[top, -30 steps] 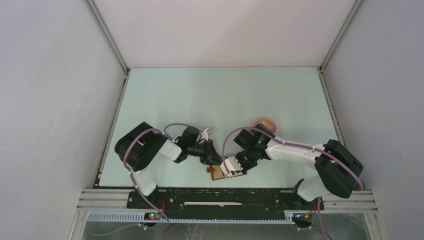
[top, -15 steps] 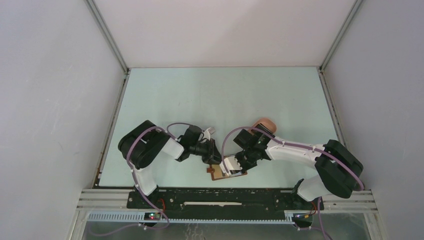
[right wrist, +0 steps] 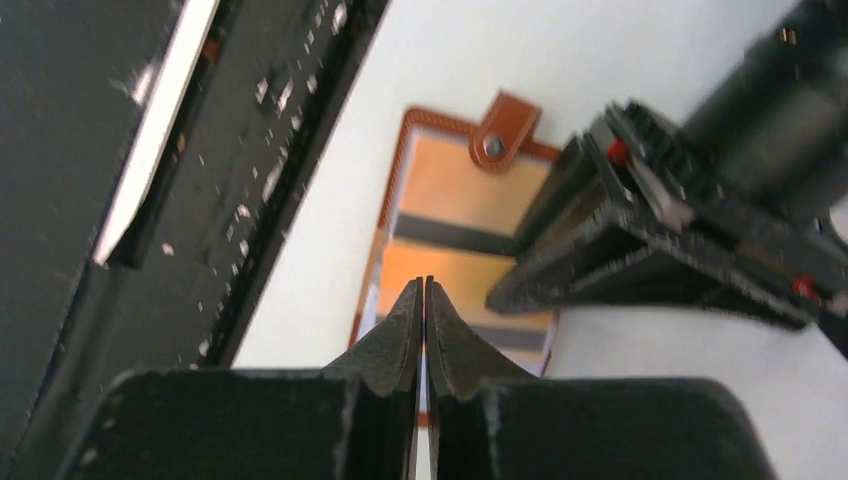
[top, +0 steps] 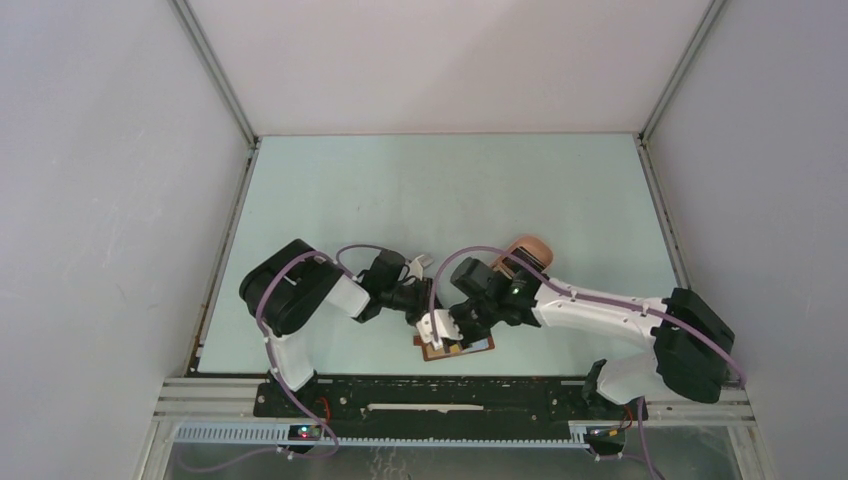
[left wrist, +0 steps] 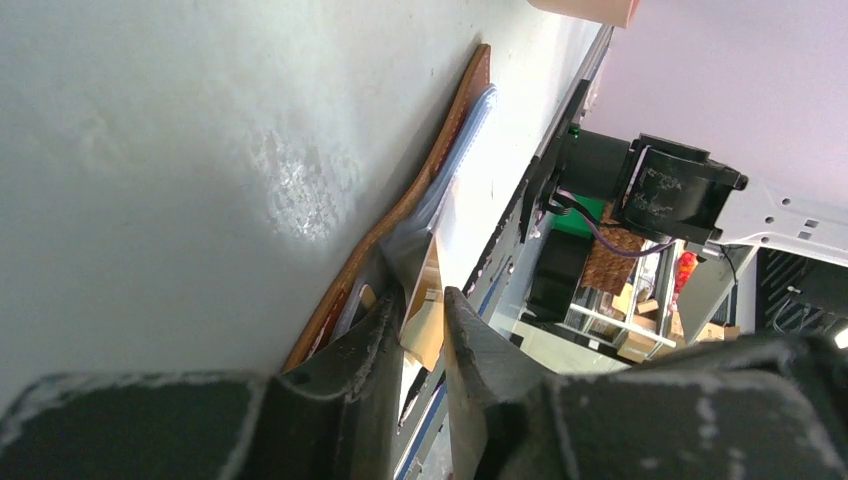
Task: Put the credit cards into the card holder
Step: Insert the credit card into the card holder, then turn over the card slot in the card holder.
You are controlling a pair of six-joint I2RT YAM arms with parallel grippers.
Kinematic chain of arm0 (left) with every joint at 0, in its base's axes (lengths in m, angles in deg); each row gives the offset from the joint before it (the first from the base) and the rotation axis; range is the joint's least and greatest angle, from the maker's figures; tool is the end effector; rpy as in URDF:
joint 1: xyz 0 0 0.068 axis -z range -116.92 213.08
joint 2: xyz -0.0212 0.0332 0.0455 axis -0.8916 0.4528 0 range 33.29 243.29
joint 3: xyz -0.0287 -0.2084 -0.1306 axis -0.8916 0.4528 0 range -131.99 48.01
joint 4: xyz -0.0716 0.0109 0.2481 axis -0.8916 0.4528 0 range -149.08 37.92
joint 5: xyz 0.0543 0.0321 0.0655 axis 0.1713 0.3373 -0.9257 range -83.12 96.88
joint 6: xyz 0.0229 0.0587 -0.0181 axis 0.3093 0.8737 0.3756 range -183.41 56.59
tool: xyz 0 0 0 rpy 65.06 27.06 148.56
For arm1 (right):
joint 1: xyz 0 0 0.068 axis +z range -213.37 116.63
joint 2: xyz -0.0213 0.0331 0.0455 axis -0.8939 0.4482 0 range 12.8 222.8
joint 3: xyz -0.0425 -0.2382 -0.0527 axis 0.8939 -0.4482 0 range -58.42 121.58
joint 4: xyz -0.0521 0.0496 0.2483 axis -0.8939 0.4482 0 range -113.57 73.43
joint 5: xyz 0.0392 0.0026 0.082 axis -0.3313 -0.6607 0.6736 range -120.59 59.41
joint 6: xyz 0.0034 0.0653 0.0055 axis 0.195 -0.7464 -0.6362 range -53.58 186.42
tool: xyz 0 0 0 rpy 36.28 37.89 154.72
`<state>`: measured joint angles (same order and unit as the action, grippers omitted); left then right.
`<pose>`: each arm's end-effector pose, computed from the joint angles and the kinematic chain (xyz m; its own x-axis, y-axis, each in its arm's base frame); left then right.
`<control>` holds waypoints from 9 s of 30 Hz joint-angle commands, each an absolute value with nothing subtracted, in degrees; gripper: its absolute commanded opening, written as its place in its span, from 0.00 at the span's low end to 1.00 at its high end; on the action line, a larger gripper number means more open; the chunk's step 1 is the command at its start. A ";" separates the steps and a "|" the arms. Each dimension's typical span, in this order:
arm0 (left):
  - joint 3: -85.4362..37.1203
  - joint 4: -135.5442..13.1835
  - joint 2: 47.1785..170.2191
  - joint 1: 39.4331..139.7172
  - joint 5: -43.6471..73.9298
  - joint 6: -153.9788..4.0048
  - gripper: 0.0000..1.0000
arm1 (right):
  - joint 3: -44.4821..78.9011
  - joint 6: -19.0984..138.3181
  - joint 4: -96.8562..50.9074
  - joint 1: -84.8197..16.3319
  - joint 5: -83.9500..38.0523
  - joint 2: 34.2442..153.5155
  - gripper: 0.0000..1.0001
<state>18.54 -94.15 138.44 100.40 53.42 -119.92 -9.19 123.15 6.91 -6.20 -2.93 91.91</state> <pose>0.2025 -0.2014 0.0524 -0.9989 0.0402 -0.0250 0.0403 0.4465 -0.8939 0.1284 0.2431 0.1747 0.4678 -0.6408 -0.6087 -0.8706 -0.4529 -0.1922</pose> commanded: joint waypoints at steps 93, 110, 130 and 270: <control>40.83 -96.29 81.27 106.59 12.80 -101.29 0.89 | -2.41 84.99 18.41 -39.48 30.70 101.43 0.67; 39.81 -106.76 96.66 113.29 18.22 -109.52 0.54 | -7.46 66.73 6.00 -36.91 19.63 107.36 0.56; 36.02 -116.80 117.40 118.49 17.44 -116.21 0.41 | -7.62 64.63 5.78 -36.56 16.84 111.45 0.53; 35.80 -129.25 131.00 118.45 19.03 -121.53 0.34 | -12.02 51.01 -2.58 -31.95 8.74 104.88 0.61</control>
